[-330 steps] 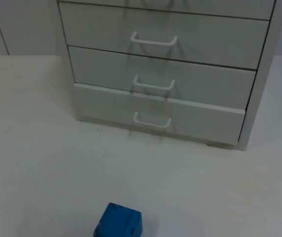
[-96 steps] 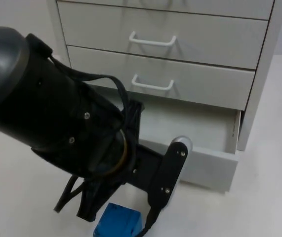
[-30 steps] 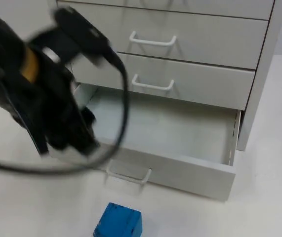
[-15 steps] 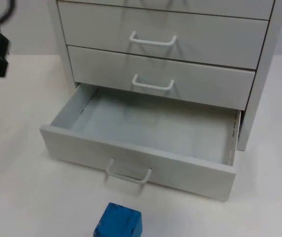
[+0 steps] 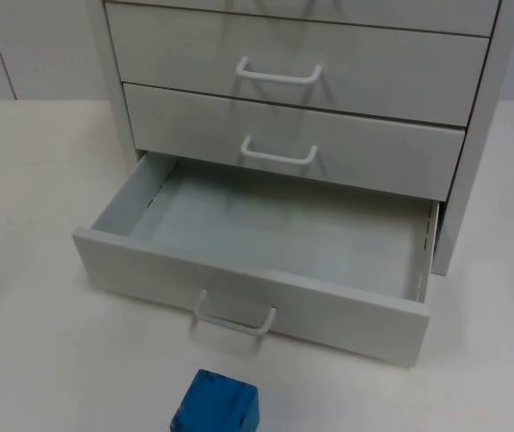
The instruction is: Open the drawer with the left hand, place the block into the drawer with the right hand, then close the drawer with the left hand.
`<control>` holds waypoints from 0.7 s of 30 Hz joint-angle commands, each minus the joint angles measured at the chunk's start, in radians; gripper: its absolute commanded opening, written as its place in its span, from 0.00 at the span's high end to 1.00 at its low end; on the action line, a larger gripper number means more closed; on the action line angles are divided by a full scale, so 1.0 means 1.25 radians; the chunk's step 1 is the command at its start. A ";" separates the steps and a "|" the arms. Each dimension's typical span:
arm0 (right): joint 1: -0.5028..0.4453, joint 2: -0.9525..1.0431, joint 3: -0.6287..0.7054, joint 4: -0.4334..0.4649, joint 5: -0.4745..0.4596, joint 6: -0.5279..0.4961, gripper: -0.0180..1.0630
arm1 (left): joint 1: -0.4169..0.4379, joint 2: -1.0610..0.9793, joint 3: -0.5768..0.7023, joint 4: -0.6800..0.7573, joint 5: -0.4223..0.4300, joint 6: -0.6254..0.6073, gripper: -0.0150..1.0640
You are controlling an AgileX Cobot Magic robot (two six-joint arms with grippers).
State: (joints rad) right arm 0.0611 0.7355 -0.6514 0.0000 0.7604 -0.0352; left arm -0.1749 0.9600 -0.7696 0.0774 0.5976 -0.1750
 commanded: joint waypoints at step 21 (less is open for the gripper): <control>0.003 -0.001 -0.002 0.013 0.012 -0.002 0.01 | 0.002 -0.375 0.187 -0.048 0.107 0.014 0.03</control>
State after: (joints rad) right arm 0.0611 0.7355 -0.6514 0.0095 0.7669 -0.0352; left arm -0.1749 0.4993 -0.5398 0.0299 0.7256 -0.1616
